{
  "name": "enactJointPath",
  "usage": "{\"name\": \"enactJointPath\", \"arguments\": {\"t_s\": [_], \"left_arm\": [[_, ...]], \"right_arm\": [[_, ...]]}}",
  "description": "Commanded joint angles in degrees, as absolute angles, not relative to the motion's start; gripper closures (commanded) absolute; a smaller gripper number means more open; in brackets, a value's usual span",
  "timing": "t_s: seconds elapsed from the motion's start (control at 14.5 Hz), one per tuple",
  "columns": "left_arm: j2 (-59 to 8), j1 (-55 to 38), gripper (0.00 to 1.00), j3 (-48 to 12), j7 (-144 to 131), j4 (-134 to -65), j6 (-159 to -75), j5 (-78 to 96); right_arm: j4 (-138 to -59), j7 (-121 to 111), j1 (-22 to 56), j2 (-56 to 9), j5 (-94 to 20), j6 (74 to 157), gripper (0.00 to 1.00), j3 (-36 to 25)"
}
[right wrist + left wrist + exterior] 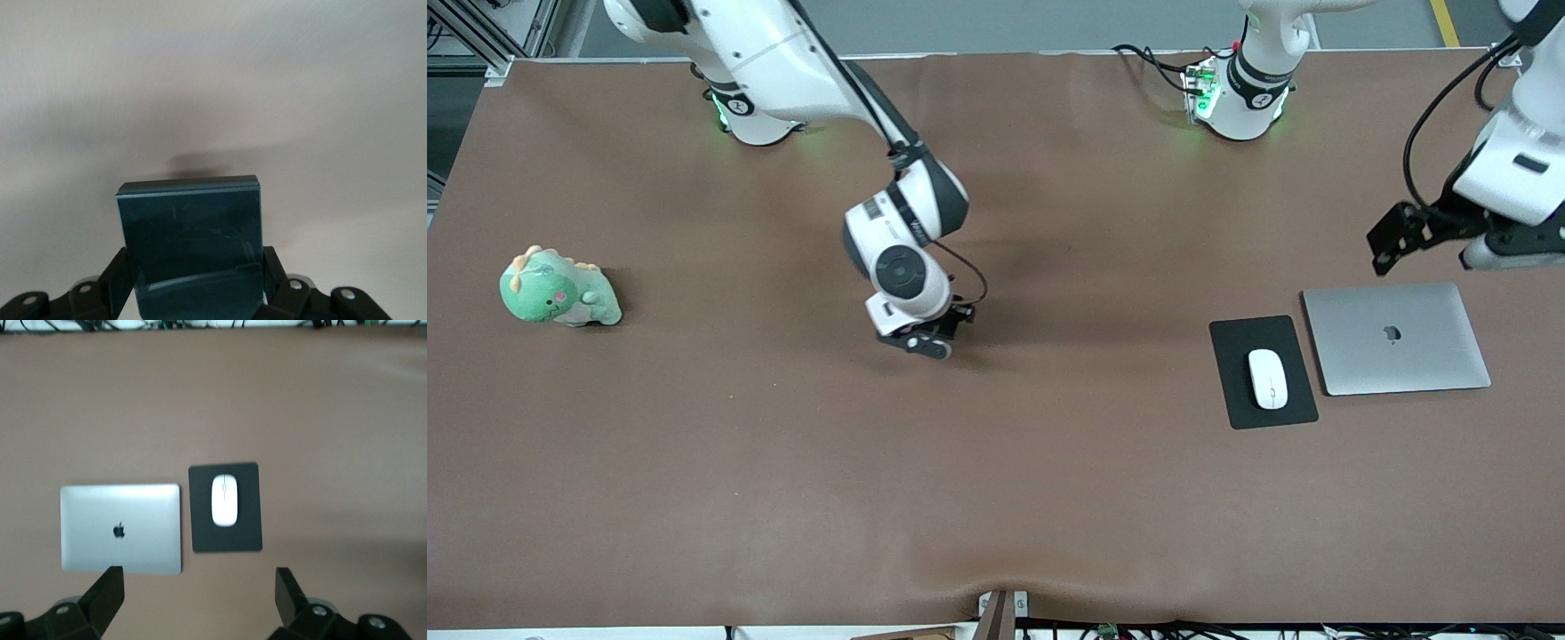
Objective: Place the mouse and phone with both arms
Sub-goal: 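Carry the black phone toward the green plush toy with the right gripper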
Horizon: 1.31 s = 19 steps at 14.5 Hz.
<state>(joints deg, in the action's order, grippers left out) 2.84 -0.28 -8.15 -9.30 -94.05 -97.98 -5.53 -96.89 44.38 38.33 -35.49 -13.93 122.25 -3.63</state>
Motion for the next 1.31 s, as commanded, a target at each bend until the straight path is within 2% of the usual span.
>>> {"name": "enactJointPath", "arguments": {"t_s": [0.0, 0.14, 0.48, 0.76, 1.24], "left_arm": [[4.0, -2.6, 0.0, -6.3, -8.0, -94.6, -95.1, -4.0], [4.5, -2.7, 0.0, -6.7, -8.3, -93.0, -94.0, -3.8], [4.3, -2.5, 0.0, -6.6, -7.9, -91.6, -93.0, -3.7], [4.1, -2.3, 0.0, -6.2, -7.8, -91.4, -93.1, -3.7], [4.8, -1.8, 0.0, -6.2, -7.6, -91.8, -90.7, -3.8]], "right_arm": [[-100.4, 42.5, 35.0, -30.8, -12.8, 120.7, 1.0, -2.7], [-101.3, 42.4, 33.1, -29.9, -12.8, 120.3, 1.0, -2.8], [-112.9, 31.2, 26.1, -20.2, -12.8, 120.6, 1.0, -2.8], [-120.3, 21.1, 20.6, -15.0, -12.2, 121.0, 1.0, -4.4], [-125.5, 3.2, 10.5, -13.4, -6.3, 123.0, 1.0, -7.9]]}}
